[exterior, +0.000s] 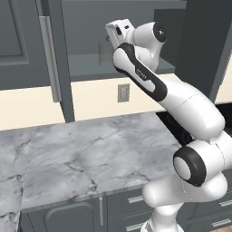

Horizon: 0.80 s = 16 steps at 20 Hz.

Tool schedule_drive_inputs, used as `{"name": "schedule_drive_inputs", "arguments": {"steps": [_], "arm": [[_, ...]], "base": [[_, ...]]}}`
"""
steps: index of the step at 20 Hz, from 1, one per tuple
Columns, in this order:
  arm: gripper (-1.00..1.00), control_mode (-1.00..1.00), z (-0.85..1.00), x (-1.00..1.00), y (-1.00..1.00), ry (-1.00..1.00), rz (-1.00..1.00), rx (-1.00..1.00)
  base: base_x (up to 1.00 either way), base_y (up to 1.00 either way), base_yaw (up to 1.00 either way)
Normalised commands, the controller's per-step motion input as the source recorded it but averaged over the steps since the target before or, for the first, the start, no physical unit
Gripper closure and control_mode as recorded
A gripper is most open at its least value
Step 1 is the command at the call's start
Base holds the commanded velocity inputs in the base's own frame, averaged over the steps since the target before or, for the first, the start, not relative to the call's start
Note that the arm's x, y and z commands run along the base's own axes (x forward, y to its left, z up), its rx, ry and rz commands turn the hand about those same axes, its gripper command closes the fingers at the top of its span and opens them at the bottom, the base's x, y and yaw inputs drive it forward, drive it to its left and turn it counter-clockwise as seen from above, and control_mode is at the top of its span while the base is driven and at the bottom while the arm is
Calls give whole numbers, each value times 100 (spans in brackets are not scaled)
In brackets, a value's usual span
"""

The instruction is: There is a bowl on the dining counter. Grab a lemon wedge from the fridge and place it in the bowl. Then get the liquor bottle and glass cup from the cabinet and place them next to the bowl.

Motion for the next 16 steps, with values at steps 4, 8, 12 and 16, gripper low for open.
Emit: {"name": "schedule_drive_inputs", "arguments": {"steps": [4, 8, 12, 16], "arm": [[-100, -100, -12, 11, 0, 0, 0, 0], [-100, -100, -10, 13, 0, 0, 0, 0], [-100, -100, -7, 12, 0, 0, 0, 0], [-100, -100, -6, 10, 0, 0, 0, 0]], "base": [[0, 0, 0], [0, 0, 0], [0, 0, 0], [0, 0, 0]]}}
